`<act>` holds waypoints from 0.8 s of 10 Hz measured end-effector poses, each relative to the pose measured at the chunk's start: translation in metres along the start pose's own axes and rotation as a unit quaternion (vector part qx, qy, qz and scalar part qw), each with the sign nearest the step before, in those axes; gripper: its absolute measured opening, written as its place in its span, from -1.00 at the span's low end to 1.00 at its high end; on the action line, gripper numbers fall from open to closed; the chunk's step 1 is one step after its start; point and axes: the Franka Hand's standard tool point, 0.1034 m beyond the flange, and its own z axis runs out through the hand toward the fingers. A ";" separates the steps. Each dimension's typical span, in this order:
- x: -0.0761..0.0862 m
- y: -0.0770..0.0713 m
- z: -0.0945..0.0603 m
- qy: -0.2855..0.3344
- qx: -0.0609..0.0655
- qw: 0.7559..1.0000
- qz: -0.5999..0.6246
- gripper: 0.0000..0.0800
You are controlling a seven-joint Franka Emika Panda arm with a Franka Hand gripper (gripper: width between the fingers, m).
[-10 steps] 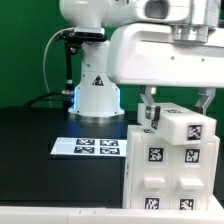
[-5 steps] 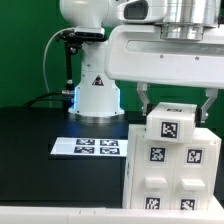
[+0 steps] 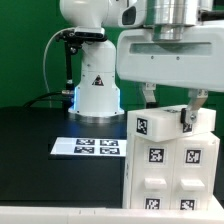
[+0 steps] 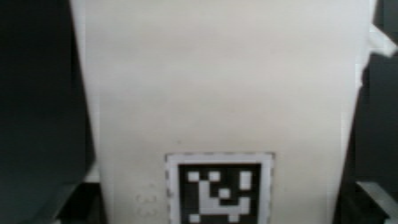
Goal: Assemble cabinet
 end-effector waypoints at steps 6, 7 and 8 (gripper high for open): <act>-0.001 0.003 0.000 -0.022 -0.002 0.977 0.213 0.38; -0.002 0.004 0.000 -0.036 -0.001 0.955 0.294 0.38; -0.002 0.004 0.000 -0.037 -0.002 0.946 0.323 0.38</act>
Offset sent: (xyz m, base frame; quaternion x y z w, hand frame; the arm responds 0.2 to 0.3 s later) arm 0.0000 0.0000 0.0000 0.0000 0.0000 0.1296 0.9916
